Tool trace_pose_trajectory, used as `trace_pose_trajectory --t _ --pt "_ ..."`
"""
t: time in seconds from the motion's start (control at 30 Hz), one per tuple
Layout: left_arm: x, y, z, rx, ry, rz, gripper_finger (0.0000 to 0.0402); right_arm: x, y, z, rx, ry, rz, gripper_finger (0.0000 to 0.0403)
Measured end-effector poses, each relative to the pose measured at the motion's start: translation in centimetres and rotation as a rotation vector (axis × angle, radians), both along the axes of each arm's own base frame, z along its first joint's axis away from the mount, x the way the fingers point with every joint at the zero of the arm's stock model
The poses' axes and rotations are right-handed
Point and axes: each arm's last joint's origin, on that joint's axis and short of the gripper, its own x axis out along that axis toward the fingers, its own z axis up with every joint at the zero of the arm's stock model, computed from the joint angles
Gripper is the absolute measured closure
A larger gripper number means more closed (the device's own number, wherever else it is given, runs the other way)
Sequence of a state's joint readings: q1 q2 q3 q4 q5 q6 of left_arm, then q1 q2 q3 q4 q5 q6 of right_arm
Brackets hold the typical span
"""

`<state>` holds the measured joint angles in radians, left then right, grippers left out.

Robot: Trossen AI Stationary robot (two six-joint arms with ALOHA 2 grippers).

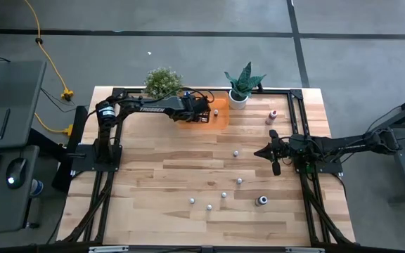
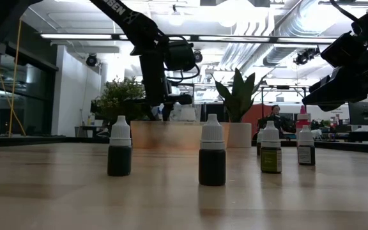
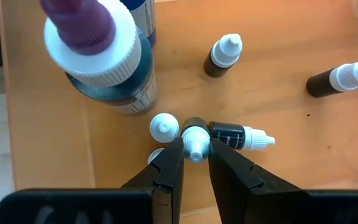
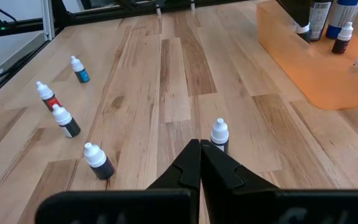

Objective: Pick & Place food coloring
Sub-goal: Put the small green bottle into the bin

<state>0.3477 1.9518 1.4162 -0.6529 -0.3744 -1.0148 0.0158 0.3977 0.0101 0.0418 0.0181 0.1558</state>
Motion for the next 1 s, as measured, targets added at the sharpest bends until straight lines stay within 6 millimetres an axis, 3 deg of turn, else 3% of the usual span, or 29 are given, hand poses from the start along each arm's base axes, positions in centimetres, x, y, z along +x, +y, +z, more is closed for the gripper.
trace_pose_trajectory --t 0.63,1.0 --pt "0.16 0.07 0.08 0.017 0.001 -0.035 0.0334 0.0 0.0 -0.01 0.0 0.0 0.0 0.0402" --pt "0.19 0.11 0.12 0.027 -0.003 -0.028 0.0259 0.0 0.0 -0.01 0.0 0.0 0.0 0.0402"
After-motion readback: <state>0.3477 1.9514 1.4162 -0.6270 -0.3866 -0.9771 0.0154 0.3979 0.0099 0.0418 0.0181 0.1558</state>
